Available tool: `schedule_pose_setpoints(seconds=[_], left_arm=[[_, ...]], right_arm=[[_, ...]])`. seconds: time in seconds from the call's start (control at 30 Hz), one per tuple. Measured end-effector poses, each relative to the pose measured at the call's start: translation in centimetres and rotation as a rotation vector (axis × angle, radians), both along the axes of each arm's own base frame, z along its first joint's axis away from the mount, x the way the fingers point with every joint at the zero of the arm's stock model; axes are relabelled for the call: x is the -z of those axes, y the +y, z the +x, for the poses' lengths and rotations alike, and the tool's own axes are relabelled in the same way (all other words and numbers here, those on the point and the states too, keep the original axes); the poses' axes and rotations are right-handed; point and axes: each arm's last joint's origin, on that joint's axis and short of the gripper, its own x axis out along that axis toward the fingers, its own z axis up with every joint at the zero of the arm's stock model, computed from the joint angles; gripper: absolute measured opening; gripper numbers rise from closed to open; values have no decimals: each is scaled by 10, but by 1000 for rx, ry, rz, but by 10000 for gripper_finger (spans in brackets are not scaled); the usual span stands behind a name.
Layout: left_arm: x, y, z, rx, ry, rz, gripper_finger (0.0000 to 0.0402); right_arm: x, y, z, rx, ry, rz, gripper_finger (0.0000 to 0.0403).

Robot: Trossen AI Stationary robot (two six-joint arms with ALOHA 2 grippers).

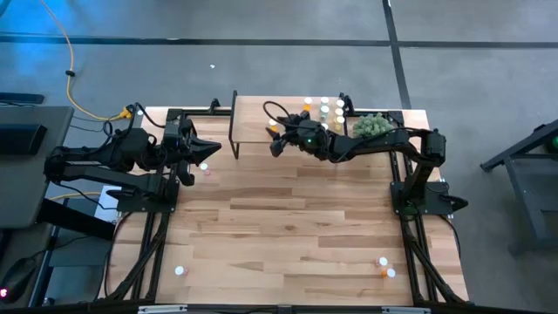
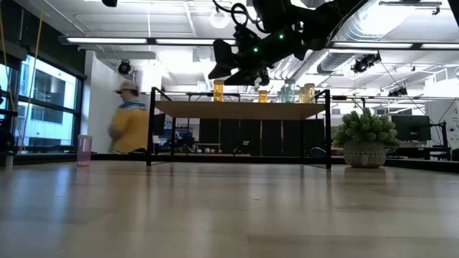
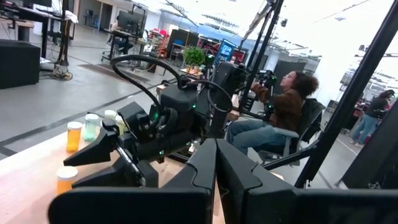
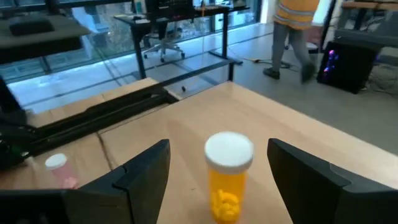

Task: Pick and place medicine bottles onto shelf by color
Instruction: Put the top orange pill bottle on the shelf aligned with the other orange pill bottle

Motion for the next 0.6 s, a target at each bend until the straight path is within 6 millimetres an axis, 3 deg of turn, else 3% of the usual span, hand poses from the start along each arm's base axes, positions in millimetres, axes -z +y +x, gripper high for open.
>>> schedule_pose_setpoints(seconds=[0.3, 0.6], left_arm=[[0, 0, 0, -1, 0, 0, 0], [0, 0, 0, -2, 0, 0, 0]], right_arm=[[0, -10, -3, 16, -2, 2, 257], [1, -13, -3, -17, -23, 50, 203]])
